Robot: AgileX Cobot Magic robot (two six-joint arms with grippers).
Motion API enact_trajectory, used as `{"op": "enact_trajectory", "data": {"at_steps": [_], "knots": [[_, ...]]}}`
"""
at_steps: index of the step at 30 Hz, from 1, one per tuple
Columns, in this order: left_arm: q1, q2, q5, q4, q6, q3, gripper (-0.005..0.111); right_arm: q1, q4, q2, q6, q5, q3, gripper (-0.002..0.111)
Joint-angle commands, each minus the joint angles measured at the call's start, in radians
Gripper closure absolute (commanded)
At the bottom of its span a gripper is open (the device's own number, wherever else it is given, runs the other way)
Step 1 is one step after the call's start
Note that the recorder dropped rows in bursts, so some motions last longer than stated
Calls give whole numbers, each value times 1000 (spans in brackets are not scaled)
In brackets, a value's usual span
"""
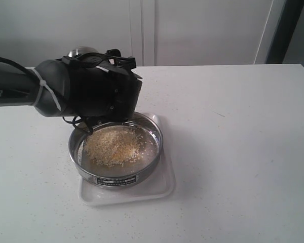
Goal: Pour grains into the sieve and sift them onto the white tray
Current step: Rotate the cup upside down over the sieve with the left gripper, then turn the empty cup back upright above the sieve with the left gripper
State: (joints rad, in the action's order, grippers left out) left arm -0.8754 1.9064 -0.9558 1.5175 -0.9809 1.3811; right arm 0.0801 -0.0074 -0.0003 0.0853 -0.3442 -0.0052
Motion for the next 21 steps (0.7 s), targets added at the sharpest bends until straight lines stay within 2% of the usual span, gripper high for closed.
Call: {"op": "enact_trajectory", "data": {"at_steps": [1, 9, 13, 17, 21], "knots": [[-5, -3, -32, 36, 5, 5, 107, 0, -4, 0, -2, 9, 5, 108], [-9, 73, -90, 55, 16, 5, 107, 0, -4, 0, -2, 9, 5, 108], [-22, 102, -192, 167, 119, 5, 107, 0, -4, 0, -2, 9, 5, 108], [-21, 111, -146, 148, 142, 5, 107, 0, -4, 0, -2, 9, 5, 108], [-32, 111, -175, 164, 143, 5, 107, 0, -4, 0, -2, 9, 5, 108]]}}
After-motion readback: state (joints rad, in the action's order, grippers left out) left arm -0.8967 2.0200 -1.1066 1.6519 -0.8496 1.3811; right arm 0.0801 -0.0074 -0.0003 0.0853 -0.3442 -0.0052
